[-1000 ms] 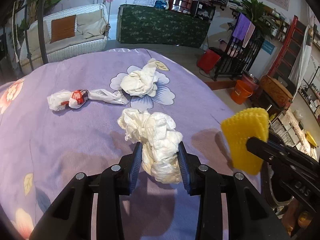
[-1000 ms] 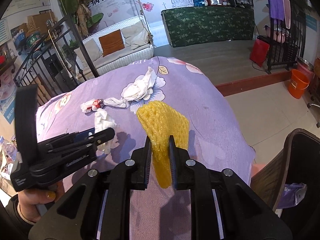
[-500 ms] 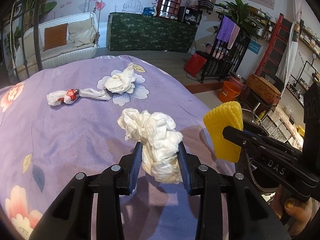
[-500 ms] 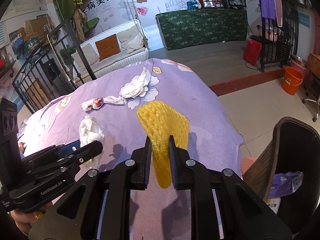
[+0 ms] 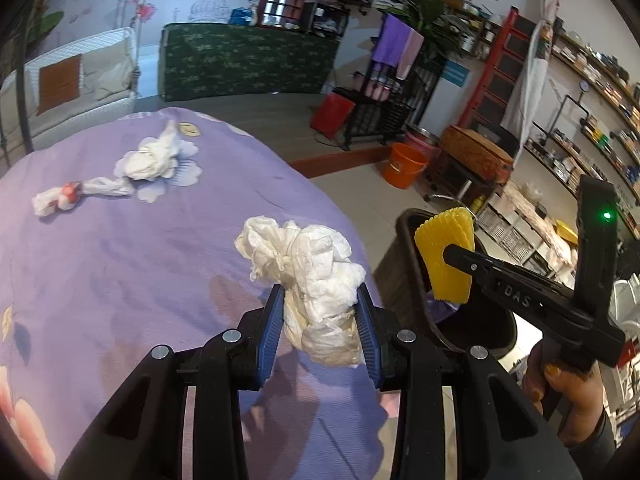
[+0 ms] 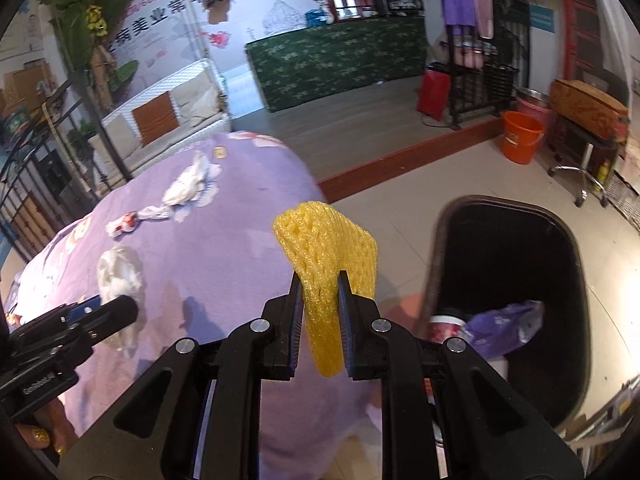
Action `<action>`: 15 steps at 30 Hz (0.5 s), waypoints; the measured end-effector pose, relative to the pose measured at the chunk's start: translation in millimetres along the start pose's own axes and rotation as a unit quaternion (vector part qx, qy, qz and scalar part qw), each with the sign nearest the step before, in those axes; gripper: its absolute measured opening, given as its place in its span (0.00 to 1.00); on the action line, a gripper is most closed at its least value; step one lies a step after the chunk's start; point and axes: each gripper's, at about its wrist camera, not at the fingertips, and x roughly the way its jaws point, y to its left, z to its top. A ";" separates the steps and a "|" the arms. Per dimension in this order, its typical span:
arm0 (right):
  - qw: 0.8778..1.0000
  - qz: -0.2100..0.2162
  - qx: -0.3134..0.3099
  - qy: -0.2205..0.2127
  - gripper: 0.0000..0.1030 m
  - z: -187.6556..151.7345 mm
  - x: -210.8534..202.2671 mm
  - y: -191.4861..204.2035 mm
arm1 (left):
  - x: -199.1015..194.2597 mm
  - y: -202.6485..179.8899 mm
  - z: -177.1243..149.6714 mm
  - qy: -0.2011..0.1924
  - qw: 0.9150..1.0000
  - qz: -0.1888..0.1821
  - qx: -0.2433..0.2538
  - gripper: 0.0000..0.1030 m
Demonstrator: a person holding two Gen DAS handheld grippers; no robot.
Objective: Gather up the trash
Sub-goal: 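Carry the yellow net over the bin and open the right gripper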
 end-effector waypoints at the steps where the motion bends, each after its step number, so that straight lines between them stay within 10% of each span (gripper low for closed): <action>1: 1.000 -0.011 0.008 0.002 0.17 -1.3 -0.3 -9.7 | 2.8 -6.1 -1.2 0.002 1.000 -0.006 0.008 0.34; 15: 0.986 -0.107 0.113 0.058 0.17 -29.6 28.8 -115.5 | 28.5 -58.6 -9.8 0.029 0.995 -0.055 0.080 0.34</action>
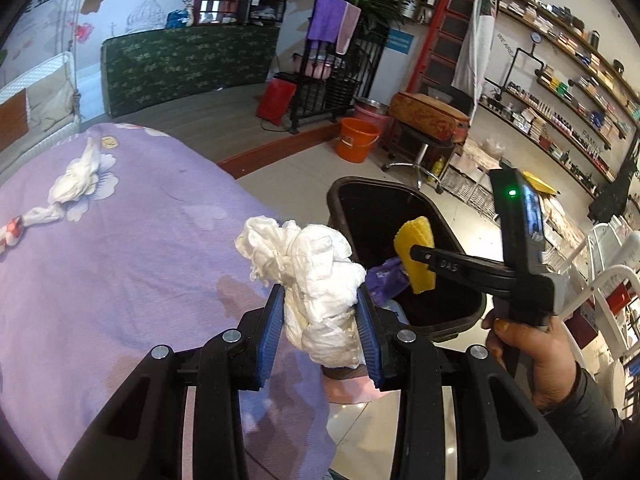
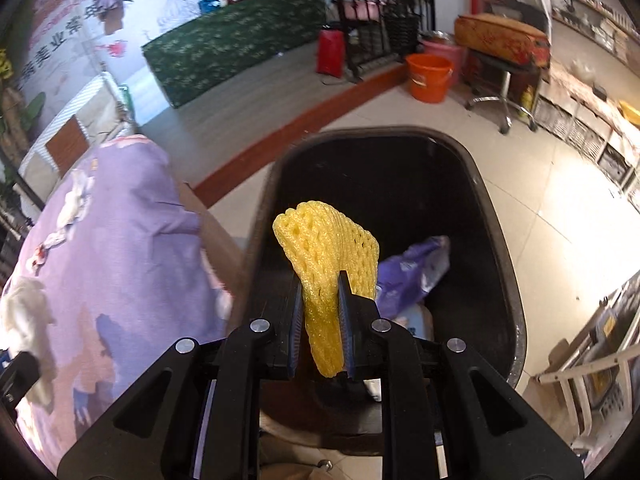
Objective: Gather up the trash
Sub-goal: 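Carry the yellow net over the bin and open the right gripper, then lower the white tissues into the bin and open the left gripper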
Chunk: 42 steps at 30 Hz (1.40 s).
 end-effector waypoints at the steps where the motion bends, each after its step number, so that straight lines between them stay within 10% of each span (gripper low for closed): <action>1: 1.000 -0.001 0.002 0.005 0.17 -0.9 4.9 -3.1 | 1.8 -3.0 0.1 0.002 1.000 -0.003 0.002 0.34; 13: 0.998 -0.011 0.040 0.052 0.20 -17.5 43.2 -26.8 | 21.7 -24.0 0.2 0.030 0.999 -0.026 0.021 0.34; 17: 0.998 -0.021 0.043 0.038 0.59 -18.7 41.3 -28.2 | 29.2 -27.2 0.6 0.039 0.998 -0.032 0.025 0.34; 42: 0.991 -0.077 0.056 -0.099 0.74 3.3 -51.8 -53.3 | 96.7 -83.0 19.5 0.088 0.989 -0.068 0.099 0.34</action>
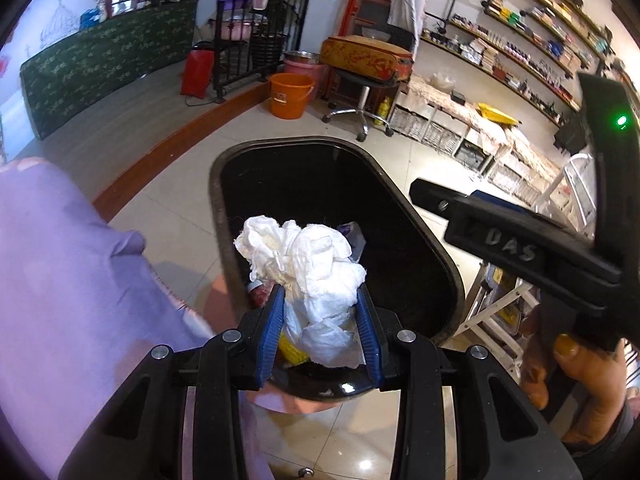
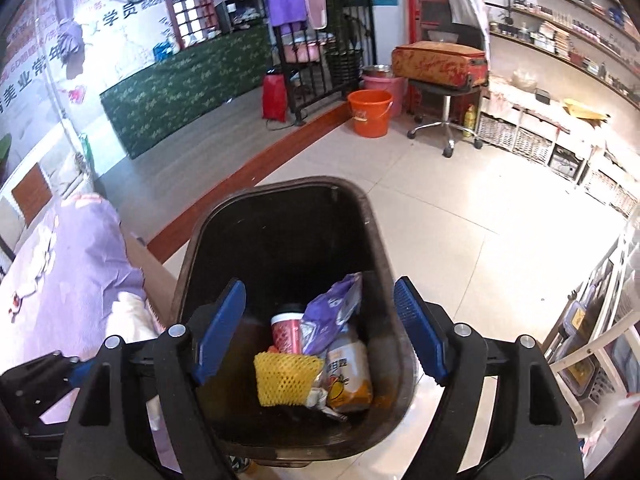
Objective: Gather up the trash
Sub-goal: 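Lower the white tissues into the bin and open the left gripper, then move both grippers back over the remaining trash on the table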
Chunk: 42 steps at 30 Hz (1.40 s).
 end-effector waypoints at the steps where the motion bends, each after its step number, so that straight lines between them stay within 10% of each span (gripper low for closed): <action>1: 1.000 -0.003 0.007 -0.002 0.75 1.0 -1.3 -5.2 | 4.7 -3.0 0.9 0.005 1.000 0.000 0.006 0.34; 11: 0.999 -0.031 0.025 -0.019 0.81 5.5 -6.6 -28.5 | 38.7 -9.6 4.2 0.049 0.998 0.000 0.027 0.36; 21: 0.999 -0.038 0.032 -0.021 0.81 7.2 -5.4 -34.2 | 32.4 -10.2 6.6 0.024 0.999 -0.014 0.026 0.84; 42: 0.999 -0.019 0.008 -0.028 0.86 9.4 -12.3 -7.2 | -31.7 9.6 -17.3 -0.036 0.999 0.025 -0.010 0.92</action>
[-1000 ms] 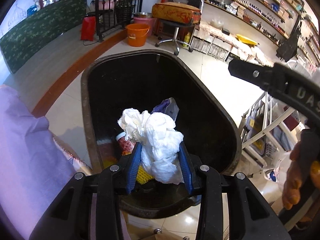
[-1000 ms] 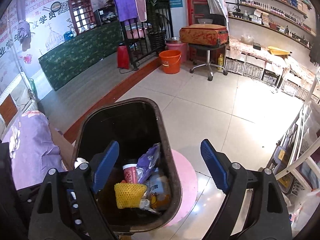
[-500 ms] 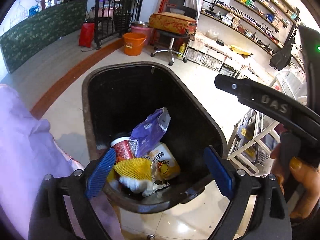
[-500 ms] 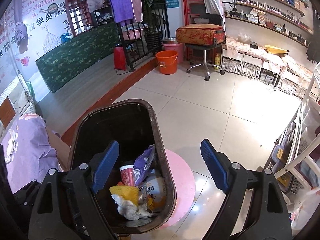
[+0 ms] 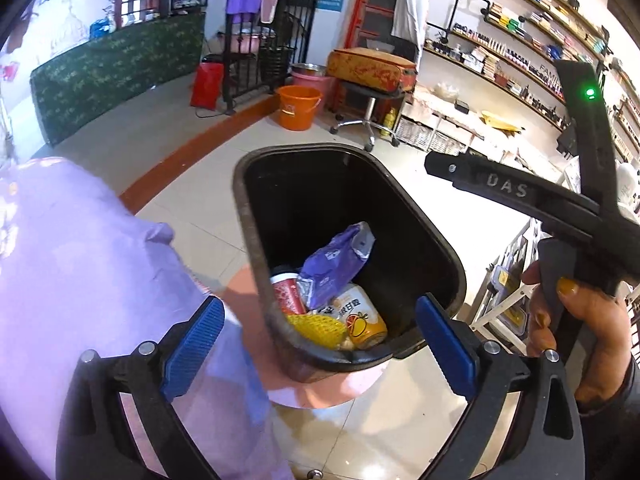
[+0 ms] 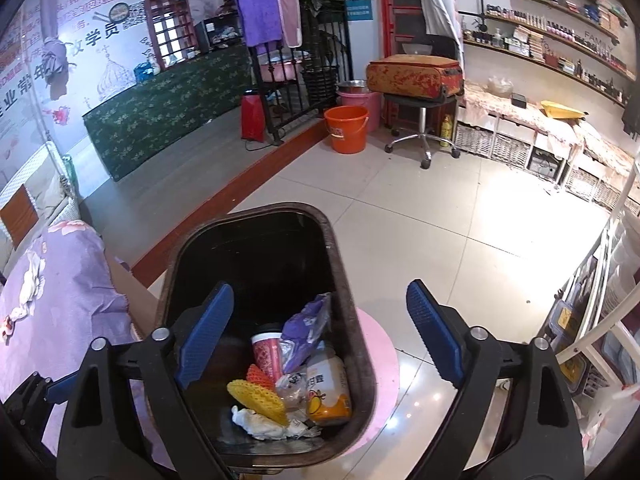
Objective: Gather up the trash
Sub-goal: 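Move both grippers back over the remaining trash on the table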
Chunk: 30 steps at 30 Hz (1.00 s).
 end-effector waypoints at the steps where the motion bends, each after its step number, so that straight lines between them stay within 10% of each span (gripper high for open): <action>1: 1.000 0.005 -0.005 0.001 0.86 -0.5 -0.1 4.5 | -4.1 2.6 -0.9 -0.004 1.000 0.004 -0.002 0.92; 17: 0.993 0.083 -0.078 0.018 0.88 -13.3 -0.9 84.2 | -49.4 57.5 -32.5 -0.021 0.995 0.067 -0.067 0.93; 30: 0.960 0.203 -0.179 0.069 0.91 -35.1 4.8 209.8 | -104.4 156.8 -66.1 -0.025 0.978 0.153 -0.140 0.93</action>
